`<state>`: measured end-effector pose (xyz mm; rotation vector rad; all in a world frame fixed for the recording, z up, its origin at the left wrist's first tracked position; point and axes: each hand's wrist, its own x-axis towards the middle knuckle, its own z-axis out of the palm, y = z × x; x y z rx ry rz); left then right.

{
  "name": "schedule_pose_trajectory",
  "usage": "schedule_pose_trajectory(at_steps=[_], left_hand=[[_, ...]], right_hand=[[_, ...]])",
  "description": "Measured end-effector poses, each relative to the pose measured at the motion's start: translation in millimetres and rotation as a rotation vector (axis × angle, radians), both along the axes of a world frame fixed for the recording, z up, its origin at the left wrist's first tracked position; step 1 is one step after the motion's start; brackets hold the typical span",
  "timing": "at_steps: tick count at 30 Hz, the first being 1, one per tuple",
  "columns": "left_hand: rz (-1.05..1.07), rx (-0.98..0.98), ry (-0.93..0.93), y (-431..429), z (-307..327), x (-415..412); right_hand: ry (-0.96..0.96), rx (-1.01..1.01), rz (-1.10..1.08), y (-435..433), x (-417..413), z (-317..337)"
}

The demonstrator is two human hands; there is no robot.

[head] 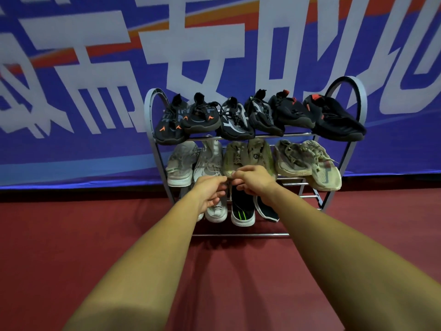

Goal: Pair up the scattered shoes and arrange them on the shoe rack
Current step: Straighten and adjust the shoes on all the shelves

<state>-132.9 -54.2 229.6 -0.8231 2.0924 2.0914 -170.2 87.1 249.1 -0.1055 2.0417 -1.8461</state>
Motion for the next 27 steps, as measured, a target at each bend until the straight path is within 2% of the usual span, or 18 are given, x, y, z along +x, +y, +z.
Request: schedule_pose_trajectory(at_steps=[3,9,18,27], left_hand=[[0.018,-0.020,-0.005,-12.4,1.3,7.5],[0.105,-0.034,-0.034,-47.3,-0.7,20.4],[0.245,-0.007,-0.094,-83.7,-12.2,15.6],[0.354,0.237,-0.084,-98.3,-26.0,-5.7]], right_hand=[[-0.008,-0.053,0.003,-12.1,4.2,-0.8],[0.009,0.088,0.105,-43.0,11.9,-12.6],[-0.033,0.077,0.175,-83.6,14.0,-31.9],[-0.056,-0.049,0.128,-110.6,6.8,-47.6]])
